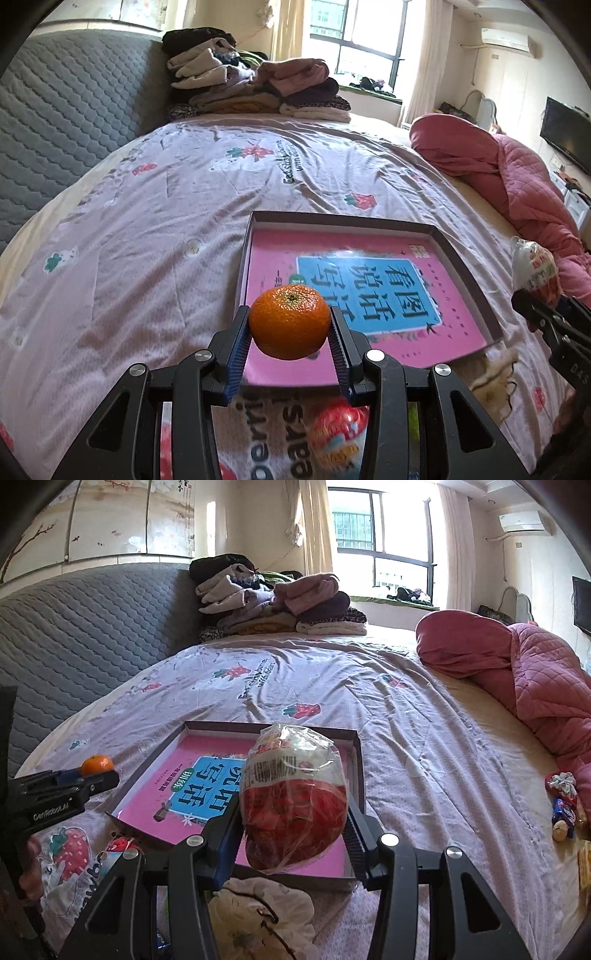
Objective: Organize objects
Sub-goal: 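Lift and carry the mandarin over the tray while the right tool carries the red ball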
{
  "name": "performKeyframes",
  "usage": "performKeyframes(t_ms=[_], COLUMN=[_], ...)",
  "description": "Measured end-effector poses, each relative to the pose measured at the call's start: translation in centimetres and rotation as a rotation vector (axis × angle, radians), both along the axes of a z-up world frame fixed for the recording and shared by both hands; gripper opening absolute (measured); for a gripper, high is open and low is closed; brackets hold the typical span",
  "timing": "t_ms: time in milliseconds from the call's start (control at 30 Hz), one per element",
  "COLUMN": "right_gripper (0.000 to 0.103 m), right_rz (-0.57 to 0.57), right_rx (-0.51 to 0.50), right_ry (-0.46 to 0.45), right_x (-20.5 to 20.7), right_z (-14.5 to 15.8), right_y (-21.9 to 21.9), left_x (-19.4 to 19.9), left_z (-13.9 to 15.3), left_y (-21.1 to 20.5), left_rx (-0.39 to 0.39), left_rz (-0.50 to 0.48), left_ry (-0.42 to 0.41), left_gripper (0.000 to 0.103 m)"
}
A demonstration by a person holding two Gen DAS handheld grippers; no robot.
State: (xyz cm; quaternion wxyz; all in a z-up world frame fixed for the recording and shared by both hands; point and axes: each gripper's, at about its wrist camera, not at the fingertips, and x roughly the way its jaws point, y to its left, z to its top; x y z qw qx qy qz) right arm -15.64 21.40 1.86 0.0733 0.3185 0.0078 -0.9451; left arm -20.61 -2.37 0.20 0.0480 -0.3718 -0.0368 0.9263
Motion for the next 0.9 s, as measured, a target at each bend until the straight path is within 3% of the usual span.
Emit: performKeyframes(t_ms=[267,400,900], right_gripper=[0.05,0.05,0.05], right_rz=[0.003,0.003,-0.036], right_rx=[0.023,0.041,0.039], right_ry=[-0.039,-0.062,-0.24], right_x=[-2.1,-3.2,-6.7], right_z=[-1.2,-2.1,-6.7], right_y=[-0.3,-0.4,0.9], left_x=[-2.5,-4.2,-6.3], left_z=[-1.7,-3.2,-6.6], left_y=[0.5,0.6,1.0], left_rx=[-0.024,-0.014,-0.028], left_rz=[-0.023,-0.032,-0.051], left_ry=[-0.016,-0.062,-0.156], left_gripper=[0.042,0.042,0.042])
